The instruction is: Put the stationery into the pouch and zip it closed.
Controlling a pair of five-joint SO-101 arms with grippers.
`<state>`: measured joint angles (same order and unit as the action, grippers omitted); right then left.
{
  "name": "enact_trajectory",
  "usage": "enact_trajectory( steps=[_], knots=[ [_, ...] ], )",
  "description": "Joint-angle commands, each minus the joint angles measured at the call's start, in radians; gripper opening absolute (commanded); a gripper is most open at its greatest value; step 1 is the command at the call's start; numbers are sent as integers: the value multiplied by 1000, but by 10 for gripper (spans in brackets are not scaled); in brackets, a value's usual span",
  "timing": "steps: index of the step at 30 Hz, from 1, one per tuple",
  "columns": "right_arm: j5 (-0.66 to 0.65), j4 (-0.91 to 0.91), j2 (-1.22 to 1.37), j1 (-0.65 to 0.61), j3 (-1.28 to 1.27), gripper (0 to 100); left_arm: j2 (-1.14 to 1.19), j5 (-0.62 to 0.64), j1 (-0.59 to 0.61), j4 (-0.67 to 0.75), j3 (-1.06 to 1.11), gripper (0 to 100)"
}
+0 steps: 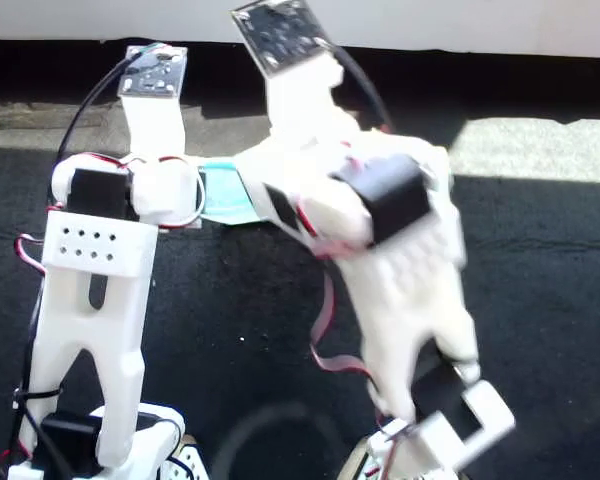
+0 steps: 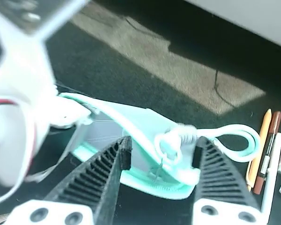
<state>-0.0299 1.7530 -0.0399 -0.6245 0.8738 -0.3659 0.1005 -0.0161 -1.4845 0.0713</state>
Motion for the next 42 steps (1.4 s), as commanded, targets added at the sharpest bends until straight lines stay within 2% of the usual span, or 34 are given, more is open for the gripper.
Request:
enact_trajectory(
  steps=[1,6,11,16,21,28,30,39,42],
  knots=[
    [-40,7,-130,-22,-47,375,-10,6,-5,14,1,9],
    [-40,1,-285,64,-65,328,-13,3,30,8,-10,9],
    [-40,-13,-305,306,-162,265,-19,2,108,-32,-74,9],
    [-41,-124,-229,421,-397,1,-18,5,150,-152,-237,9],
    [-41,-354,-168,492,-625,71,-8,6,150,-215,-251,9],
    [-43,-558,1,552,-751,177,-10,2,143,-98,2,9],
    [-43,-613,91,567,-748,175,-10,2,142,-69,44,9],
    [-44,-745,441,561,-472,134,-10,0,140,-60,64,9],
    [-147,-756,595,533,-314,134,-10,0,140,-61,65,9]
  ],
)
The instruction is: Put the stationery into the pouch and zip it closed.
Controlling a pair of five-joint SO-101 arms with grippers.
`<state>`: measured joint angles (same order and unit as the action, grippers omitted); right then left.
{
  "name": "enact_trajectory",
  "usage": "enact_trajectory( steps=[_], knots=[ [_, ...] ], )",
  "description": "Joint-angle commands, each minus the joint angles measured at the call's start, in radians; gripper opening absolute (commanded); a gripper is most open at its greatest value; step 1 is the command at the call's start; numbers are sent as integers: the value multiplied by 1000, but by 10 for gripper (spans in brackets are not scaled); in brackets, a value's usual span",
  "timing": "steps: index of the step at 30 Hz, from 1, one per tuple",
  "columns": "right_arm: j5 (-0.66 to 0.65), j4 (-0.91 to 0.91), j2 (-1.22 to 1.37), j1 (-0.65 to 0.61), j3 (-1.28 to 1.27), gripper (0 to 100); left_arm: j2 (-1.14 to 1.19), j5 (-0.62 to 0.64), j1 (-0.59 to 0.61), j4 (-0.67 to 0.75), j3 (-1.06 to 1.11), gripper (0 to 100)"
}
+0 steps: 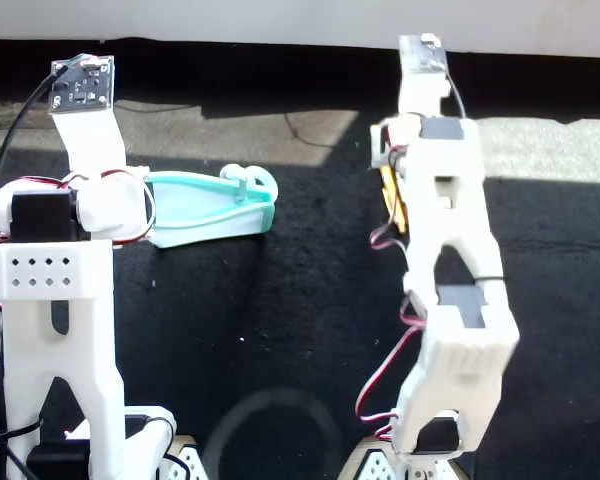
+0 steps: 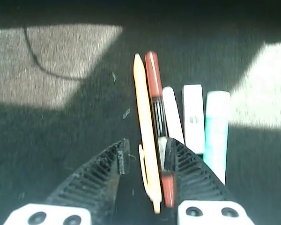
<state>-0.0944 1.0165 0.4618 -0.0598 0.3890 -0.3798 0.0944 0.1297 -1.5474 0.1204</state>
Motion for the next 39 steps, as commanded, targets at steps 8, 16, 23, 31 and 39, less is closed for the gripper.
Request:
enact_trajectory(
  steps=[8,16,23,31,39],
  knots=[
    [-201,59,421,-45,530,146,2,6,-5,-2,18,9],
    [-203,128,615,-44,768,202,2,6,-5,-2,15,9],
    [-203,131,719,-41,826,196,-4,6,-5,-2,10,10],
    [-373,291,728,-74,829,191,2,6,-5,2,10,10],
    [-419,621,716,-82,1124,195,2,6,-5,5,10,10]
  ],
)
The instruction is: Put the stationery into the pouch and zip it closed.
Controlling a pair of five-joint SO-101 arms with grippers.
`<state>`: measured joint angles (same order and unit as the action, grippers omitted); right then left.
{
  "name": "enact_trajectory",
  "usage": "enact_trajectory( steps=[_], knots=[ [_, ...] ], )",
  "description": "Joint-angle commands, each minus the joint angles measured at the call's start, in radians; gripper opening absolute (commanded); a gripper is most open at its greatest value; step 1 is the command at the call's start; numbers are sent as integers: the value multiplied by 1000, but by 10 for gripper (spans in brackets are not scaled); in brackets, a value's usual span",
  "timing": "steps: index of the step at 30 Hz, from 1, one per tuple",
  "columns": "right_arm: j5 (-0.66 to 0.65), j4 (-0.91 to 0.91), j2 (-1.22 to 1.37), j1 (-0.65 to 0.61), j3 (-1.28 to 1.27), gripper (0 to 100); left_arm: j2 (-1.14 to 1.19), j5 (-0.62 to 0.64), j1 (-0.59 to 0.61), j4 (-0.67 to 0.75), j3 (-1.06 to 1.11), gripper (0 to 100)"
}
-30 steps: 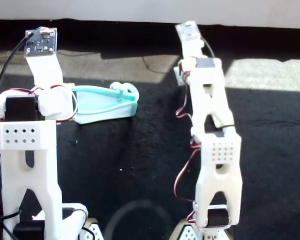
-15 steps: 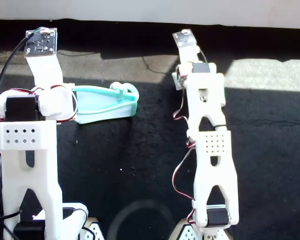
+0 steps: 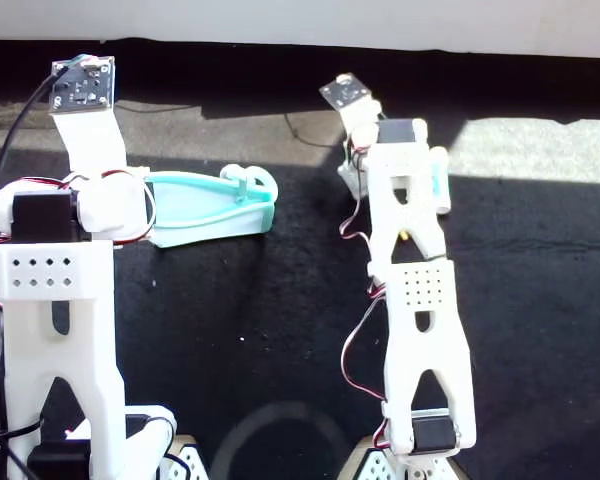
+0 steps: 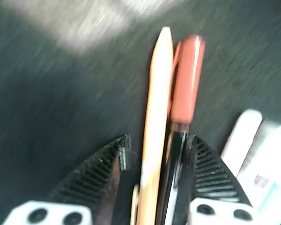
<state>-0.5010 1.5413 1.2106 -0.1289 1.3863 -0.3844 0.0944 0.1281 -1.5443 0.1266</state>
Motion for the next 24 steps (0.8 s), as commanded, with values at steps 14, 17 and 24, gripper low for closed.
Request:
enact_trajectory(
  steps=[14,17,24],
  knots=[
    [-11,-62,10,-97,168,195,7,6,-4,0,4,10],
    [-11,-136,41,-93,113,195,7,6,-4,-3,2,10],
    [-9,-208,90,-56,62,193,5,6,-4,-3,2,10]
  ],
)
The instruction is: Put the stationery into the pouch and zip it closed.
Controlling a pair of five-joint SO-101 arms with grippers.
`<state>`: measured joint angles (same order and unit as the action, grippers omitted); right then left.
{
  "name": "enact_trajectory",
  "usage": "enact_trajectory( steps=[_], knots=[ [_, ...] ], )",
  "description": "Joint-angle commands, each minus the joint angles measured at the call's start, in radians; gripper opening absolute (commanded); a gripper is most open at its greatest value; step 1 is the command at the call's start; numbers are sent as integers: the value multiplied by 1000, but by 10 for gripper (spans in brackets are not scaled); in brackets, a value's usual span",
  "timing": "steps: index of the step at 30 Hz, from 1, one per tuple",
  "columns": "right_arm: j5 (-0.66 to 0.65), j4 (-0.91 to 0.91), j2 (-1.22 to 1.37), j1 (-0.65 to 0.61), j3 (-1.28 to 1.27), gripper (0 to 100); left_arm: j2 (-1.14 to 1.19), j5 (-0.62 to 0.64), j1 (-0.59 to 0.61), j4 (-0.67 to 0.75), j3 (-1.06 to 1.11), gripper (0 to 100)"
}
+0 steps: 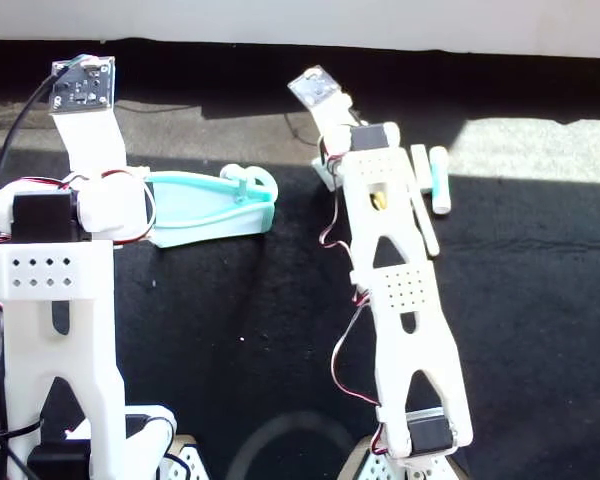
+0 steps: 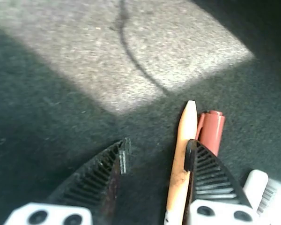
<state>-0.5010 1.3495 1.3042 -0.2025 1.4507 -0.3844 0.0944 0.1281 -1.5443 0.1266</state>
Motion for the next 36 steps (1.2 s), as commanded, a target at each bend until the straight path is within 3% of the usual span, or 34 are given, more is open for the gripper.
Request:
enact_trajectory(
  steps=[1,12,28,32,36],
  knots=[
    [-8,-10,-2,21,2,193,5,6,-4,-3,2,10],
    [-11,119,4,25,275,193,7,6,-4,0,2,10],
    [-12,-28,44,25,-21,186,7,6,-4,-3,2,10],
    [-14,104,28,25,25,5,7,6,-4,-3,2,10],
    [-11,228,-1,30,150,4,7,6,-4,-3,2,10]
  ],
)
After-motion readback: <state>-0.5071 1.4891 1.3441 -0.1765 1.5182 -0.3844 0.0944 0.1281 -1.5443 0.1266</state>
